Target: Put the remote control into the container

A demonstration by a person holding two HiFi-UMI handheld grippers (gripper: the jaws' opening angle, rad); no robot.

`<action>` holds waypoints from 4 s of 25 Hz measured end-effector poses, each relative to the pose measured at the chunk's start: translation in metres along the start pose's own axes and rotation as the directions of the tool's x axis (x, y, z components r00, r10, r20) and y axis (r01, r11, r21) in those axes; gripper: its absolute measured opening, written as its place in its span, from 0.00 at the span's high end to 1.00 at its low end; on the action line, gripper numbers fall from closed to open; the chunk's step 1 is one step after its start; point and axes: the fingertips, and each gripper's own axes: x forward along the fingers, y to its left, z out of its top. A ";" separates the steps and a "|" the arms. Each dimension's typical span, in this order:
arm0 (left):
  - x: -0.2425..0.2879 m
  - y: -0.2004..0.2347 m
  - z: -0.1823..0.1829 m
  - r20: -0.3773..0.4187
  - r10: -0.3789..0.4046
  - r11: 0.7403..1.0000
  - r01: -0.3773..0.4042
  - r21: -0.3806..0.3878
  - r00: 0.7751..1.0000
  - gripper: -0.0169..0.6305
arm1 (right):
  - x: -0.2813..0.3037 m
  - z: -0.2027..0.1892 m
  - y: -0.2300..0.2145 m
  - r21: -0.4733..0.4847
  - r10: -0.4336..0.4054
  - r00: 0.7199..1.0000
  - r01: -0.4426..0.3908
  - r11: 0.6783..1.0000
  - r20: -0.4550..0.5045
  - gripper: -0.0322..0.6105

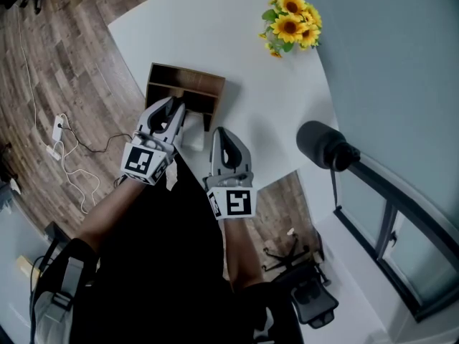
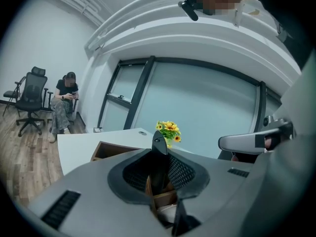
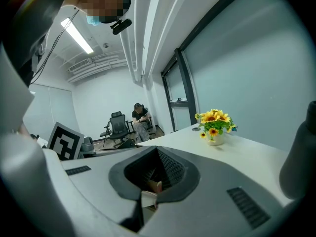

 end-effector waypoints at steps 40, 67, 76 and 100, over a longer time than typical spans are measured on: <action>0.018 0.007 -0.024 -0.103 -0.033 0.999 0.034 0.002 0.994 0.84 | 0.016 -0.003 -0.004 0.027 0.003 1.000 -0.003 1.000 -0.013 0.94; -0.020 0.008 0.020 0.043 -0.034 0.999 0.033 0.016 0.999 0.91 | 0.016 0.000 0.012 -0.026 0.030 1.000 -0.030 0.999 0.001 0.94; -0.036 0.004 0.035 0.075 -0.028 0.999 0.025 0.045 0.997 0.96 | 0.013 0.007 0.024 -0.044 0.050 0.998 -0.048 0.998 0.027 0.94; -0.095 -0.036 0.160 0.245 -0.048 0.988 0.010 0.155 0.968 0.96 | -0.017 0.124 0.054 -0.105 0.011 0.970 0.015 0.994 0.244 0.94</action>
